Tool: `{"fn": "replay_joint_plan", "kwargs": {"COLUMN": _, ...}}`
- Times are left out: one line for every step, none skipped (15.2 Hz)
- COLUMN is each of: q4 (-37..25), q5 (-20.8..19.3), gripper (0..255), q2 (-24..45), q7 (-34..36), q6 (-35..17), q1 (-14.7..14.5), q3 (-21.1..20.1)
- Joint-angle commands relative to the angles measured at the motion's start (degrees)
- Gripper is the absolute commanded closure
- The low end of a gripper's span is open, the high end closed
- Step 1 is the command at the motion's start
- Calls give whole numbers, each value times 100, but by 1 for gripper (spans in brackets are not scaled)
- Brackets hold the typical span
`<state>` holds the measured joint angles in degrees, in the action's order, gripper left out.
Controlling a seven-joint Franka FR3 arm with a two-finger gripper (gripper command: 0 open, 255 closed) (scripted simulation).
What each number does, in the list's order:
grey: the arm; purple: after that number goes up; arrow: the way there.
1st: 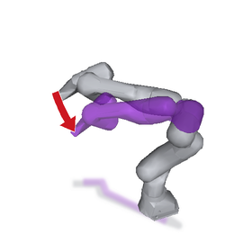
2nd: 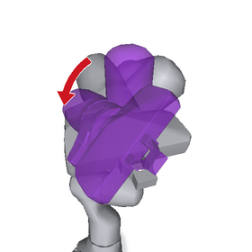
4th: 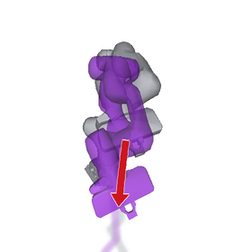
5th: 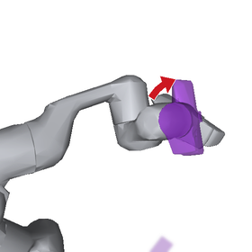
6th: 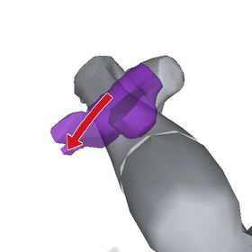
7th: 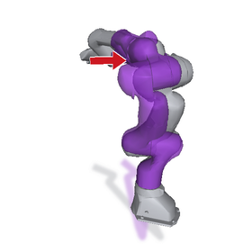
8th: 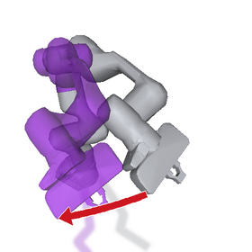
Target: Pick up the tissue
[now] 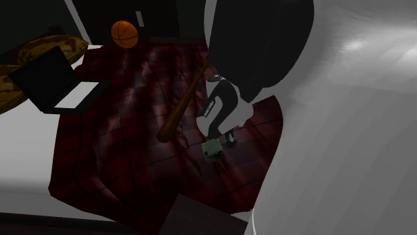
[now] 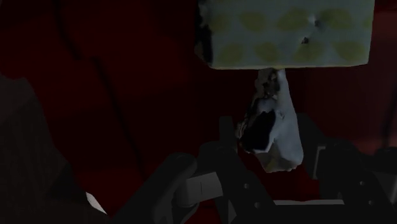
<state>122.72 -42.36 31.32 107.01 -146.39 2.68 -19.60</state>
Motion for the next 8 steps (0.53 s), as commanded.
{"fn": "replay_joint_plan", "kwargs": {"q4": 48, "q5": 106, "gripper": 255, "q2": -138, "q7": -83, "q6": 78, "q1": 51, "q3": -79}}
{"fn": "replay_joint_plan", "kwargs": {"q4": 70, "q5": 164, "gripper": 255, "q2": -208, "q7": -132, "q6": 120, "q1": 81, "q3": -119}}
{"fn": "replay_joint_plan", "kwargs": {"q4": 91, "q5": 222, "gripper": 255, "q2": -279, "q7": -181, "q6": 161, "q1": 110, "q3": -160}}
{"fn": "replay_joint_plan", "kwargs": {"q4": 110, "q5": 281, "gripper": 255, "q2": -349, "q7": -231, "q6": 203, "q1": 139, "q3": -199}}
{"fn": "replay_joint_plan", "kwargs": {"q4": 129, "q5": 341, "gripper": 255, "q2": -418, "q7": -281, "q6": 246, "q1": 168, "q3": -239}}
{"fn": "replay_joint_plan", "kwargs": {"q4": 146, "q5": 401, "gripper": 255, "q2": -488, "q7": -331, "q6": 289, "q1": 196, "q3": -278}}
{"fn": "replay_joint_plan", "kwargs": {"q4": 148, "q5": 411, "gripper": 255, "q2": -498, "q7": -339, "q6": 295, "q1": 200, "q3": -283}}
{"fn": "replay_joint_plan", "kwargs": {"q4": 149, "q5": 411, "gripper": 255, "q2": -499, "q7": -339, "q6": 295, "q1": 200, "q3": -283}}
